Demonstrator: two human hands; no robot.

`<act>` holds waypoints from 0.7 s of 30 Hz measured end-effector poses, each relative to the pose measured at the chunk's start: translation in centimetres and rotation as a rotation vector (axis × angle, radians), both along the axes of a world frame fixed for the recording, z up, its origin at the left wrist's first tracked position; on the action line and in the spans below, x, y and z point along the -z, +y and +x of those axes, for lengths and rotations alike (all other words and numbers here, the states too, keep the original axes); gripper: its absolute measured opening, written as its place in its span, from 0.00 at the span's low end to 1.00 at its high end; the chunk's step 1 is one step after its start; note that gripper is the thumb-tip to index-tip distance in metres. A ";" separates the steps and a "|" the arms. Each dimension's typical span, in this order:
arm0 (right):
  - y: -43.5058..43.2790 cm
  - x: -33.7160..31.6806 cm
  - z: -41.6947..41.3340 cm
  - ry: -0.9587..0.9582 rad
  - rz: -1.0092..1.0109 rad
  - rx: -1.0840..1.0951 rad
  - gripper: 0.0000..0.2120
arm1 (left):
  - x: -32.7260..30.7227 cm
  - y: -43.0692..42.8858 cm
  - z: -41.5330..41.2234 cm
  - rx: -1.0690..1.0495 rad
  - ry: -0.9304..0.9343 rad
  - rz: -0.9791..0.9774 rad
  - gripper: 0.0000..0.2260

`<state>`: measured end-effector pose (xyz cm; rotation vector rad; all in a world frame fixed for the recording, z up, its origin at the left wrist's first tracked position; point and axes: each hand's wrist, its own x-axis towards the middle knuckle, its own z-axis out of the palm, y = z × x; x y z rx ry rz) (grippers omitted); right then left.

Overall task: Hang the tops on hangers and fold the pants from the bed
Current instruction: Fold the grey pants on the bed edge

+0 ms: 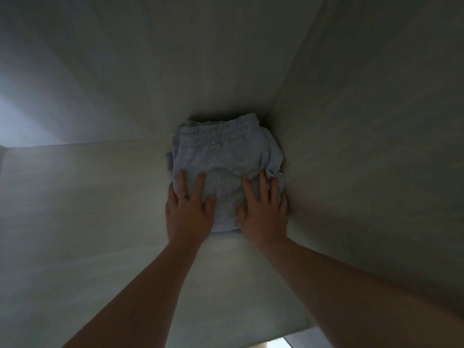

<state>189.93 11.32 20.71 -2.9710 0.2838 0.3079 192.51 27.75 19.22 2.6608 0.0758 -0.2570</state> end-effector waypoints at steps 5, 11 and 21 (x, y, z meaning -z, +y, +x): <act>-0.9 2.2 1.7 0.045 -0.044 -0.032 0.33 | 1.8 0.1 1.7 0.019 -0.010 0.014 0.28; -0.7 1.2 0.8 0.079 -0.052 -0.052 0.33 | 0.9 0.0 -1.0 0.035 0.047 0.106 0.29; -0.1 -1.4 -12.6 0.371 0.010 -0.047 0.29 | -0.1 1.3 -17.6 0.148 0.331 0.182 0.28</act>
